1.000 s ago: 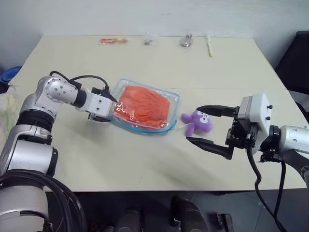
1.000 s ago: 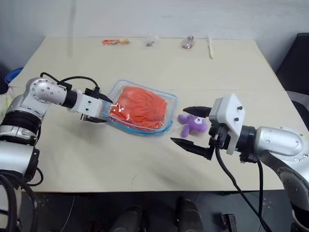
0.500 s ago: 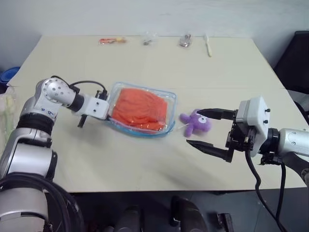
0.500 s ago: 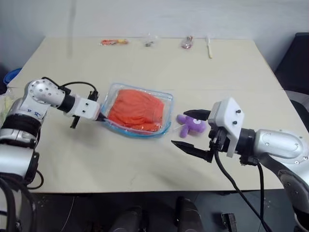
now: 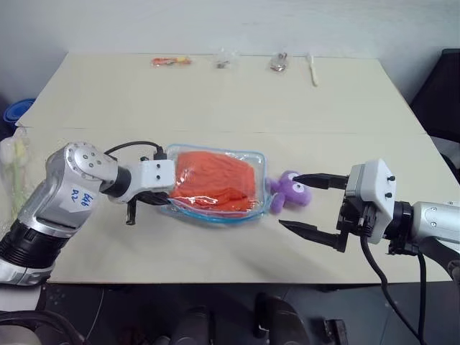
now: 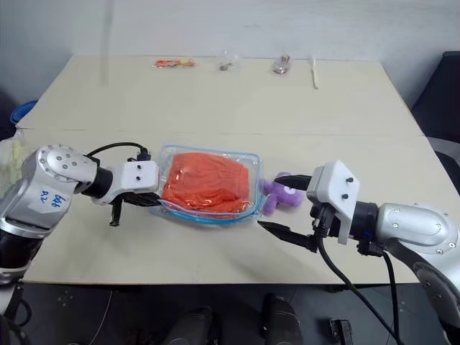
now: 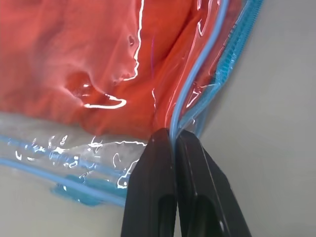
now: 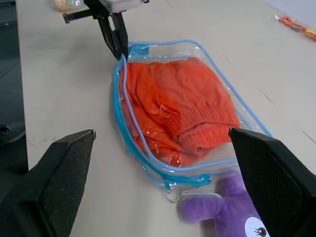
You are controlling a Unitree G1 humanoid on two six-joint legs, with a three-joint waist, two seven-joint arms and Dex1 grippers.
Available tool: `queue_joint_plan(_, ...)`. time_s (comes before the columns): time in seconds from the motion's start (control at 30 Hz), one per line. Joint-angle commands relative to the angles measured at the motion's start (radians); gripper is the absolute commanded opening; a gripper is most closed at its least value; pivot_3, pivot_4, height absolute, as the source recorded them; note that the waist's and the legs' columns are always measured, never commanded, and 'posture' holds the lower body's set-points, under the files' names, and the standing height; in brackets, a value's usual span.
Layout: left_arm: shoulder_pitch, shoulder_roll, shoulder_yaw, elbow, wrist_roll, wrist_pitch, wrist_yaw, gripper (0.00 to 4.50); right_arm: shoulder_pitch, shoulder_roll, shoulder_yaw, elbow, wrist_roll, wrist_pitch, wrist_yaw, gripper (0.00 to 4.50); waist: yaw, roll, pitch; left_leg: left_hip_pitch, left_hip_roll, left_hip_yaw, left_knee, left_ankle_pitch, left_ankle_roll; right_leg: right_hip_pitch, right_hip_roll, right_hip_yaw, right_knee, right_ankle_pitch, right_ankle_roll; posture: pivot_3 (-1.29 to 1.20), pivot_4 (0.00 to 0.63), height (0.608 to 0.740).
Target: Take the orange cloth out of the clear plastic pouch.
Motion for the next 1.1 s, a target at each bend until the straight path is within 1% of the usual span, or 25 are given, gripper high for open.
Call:
queue_joint_plan(0.03,0.006,-0.036,0.008,-0.009,0.078,0.056,0.137,0.04,-0.019,0.007,-0.017,-0.005,0.011,-0.024,0.0,4.5,0.001,0.0,0.0,0.0,0.0,0.0,0.0,0.0,0.0,0.0,0.0,0.0,0.0,0.0,0.0,0.0,0.15,0.74)
queue_joint_plan(0.1,0.014,-0.075,0.012,-0.022,0.07,0.103,0.168,0.04,-0.017,0.007,-0.014,-0.004,0.008,-0.028,0.002,4.5,0.003,0.0,0.0,0.0,0.0,0.0,0.0,0.0,0.0,0.0,0.0,0.0,0.0,0.0,0.0,0.0,0.15,0.74)
queue_joint_plan(0.2,0.028,-0.105,0.014,-0.072,0.059,0.182,0.193,0.04,-0.014,0.005,-0.009,-0.004,0.002,-0.033,0.005,4.5,0.002,0.0,0.0,0.0,0.0,0.0,0.0,0.0,0.0,0.0,0.0,0.0,0.0,0.0,0.0,0.0,0.15,0.74)
queue_joint_plan(0.3,0.03,-0.115,0.015,-0.091,0.054,0.231,0.217,0.04,-0.016,0.005,-0.007,-0.001,0.001,-0.035,0.006,4.5,0.003,0.0,0.0,0.0,0.0,0.0,0.0,0.0,0.0,0.0,0.0,0.0,0.0,0.0,0.0,0.0,0.15,0.74)
queue_joint_plan(0.5,0.04,-0.123,0.014,-0.119,0.03,0.274,0.244,0.04,-0.015,0.006,-0.001,0.006,-0.011,-0.042,0.011,4.5,0.002,0.0,0.0,0.0,0.0,0.0,0.0,0.0,0.0,0.0,-0.001,0.0,0.0,0.0,0.0,0.0,0.15,0.74)
queue_joint_plan(0.63,0.048,-0.111,0.028,-0.11,0.014,0.267,0.256,0.92,-0.015,0.007,0.001,0.007,-0.013,-0.041,0.01,4.5,0.002,0.0,0.0,0.0,0.0,0.0,0.0,0.0,0.0,0.0,0.0,0.0,0.0,0.0,0.0,0.0,0.15,0.74)
queue_joint_plan(0.8,0.056,-0.088,0.049,-0.113,-0.015,0.25,0.258,2.55,-0.006,0.004,0.002,0.006,-0.021,-0.043,0.013,4.5,0.002,0.0,0.0,0.0,0.0,0.0,0.0,0.0,0.0,0.0,0.0,0.0,0.0,0.0,0.0,0.0,0.15,0.74)
queue_joint_plan(0.93,0.074,-0.079,0.138,-0.144,-0.115,0.308,0.215,3.73,0.011,-0.009,0.007,0.013,-0.065,-0.052,0.02,4.5,0.001,0.0,0.0,0.0,0.0,0.0,0.0,0.0,0.0,0.0,0.0,0.0,0.0,0.0,0.0,0.0,0.15,0.74)
queue_joint_plan(1.03,0.058,-0.077,0.233,-0.152,-0.22,0.412,0.18,3.73,0.04,-0.029,0.025,0.028,-0.138,-0.087,0.047,4.5,0.002,0.0,0.0,0.0,0.0,0.0,0.001,0.0,0.0,0.0,-0.001,0.0,0.0,0.0,0.0,0.0,0.15,0.74)
queue_joint_plan(1.1,0.057,-0.052,0.312,-0.167,-0.316,0.456,0.12,3.73,0.062,-0.045,0.051,0.053,-0.21,-0.13,0.065,4.5,0.0,0.0,0.0,0.0,0.0,0.0,0.001,0.0,0.0,0.0,0.0,0.0,0.0,0.0,0.0,0.0,0.15,0.74)
